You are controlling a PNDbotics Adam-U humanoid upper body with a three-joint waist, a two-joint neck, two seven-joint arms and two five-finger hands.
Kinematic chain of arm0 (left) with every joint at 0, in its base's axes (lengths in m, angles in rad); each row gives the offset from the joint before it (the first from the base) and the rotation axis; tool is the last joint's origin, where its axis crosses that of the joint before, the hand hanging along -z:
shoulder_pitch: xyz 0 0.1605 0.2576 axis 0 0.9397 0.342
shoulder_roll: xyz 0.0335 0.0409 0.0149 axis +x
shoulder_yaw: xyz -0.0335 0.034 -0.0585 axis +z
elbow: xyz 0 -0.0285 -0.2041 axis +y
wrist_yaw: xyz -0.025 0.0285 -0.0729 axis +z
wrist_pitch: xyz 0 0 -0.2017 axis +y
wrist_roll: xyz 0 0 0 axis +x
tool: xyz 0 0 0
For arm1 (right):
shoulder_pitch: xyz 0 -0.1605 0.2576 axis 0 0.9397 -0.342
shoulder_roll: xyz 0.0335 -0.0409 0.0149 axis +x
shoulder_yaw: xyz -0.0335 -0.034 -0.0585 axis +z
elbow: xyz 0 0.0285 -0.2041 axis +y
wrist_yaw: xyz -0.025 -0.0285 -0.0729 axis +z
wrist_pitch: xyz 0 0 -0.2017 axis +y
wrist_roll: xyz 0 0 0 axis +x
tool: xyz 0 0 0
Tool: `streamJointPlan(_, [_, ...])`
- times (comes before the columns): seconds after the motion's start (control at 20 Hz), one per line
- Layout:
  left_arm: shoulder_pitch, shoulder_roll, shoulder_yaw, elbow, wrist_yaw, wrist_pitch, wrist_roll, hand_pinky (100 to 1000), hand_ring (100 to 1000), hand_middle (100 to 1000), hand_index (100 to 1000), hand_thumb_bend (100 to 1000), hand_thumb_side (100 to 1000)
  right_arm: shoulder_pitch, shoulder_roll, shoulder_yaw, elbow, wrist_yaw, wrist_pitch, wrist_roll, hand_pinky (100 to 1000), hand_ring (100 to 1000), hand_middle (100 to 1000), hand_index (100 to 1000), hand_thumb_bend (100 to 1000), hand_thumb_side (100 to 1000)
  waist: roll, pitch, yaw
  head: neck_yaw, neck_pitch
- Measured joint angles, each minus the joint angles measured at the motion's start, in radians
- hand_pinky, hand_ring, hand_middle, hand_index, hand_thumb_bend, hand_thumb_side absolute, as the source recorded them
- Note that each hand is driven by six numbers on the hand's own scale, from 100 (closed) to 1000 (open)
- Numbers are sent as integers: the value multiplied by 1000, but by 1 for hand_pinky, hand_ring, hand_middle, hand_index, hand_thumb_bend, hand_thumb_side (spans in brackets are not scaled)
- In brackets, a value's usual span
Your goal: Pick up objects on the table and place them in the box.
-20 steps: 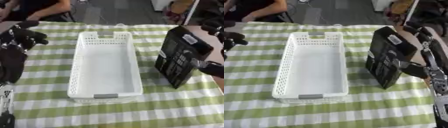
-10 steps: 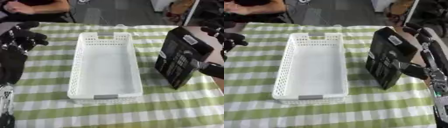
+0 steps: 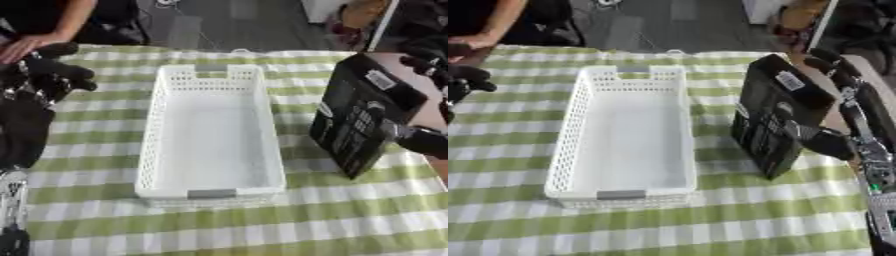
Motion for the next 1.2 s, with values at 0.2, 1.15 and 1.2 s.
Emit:
streamJointPlan(0.2, [0,0,0,0,-1,0,0,668,667,814,689,464,842,0,0,0,19,0,-5,3,877,976,933,911,462,397,0,0,1,0,0])
streamJointPlan(1.15, [0,0,0,0,-1,0,0,668,667,813,688,464,840,0,0,0,56,0,-19,9,879,978,934,916,443,388,0,0,1,0,0])
streamJointPlan(1.2, [0,0,0,0,-1,0,0,668,667,813,688,464,842,0,0,0,60,0,-19,10,880,978,934,916,441,396,0,0,1,0,0])
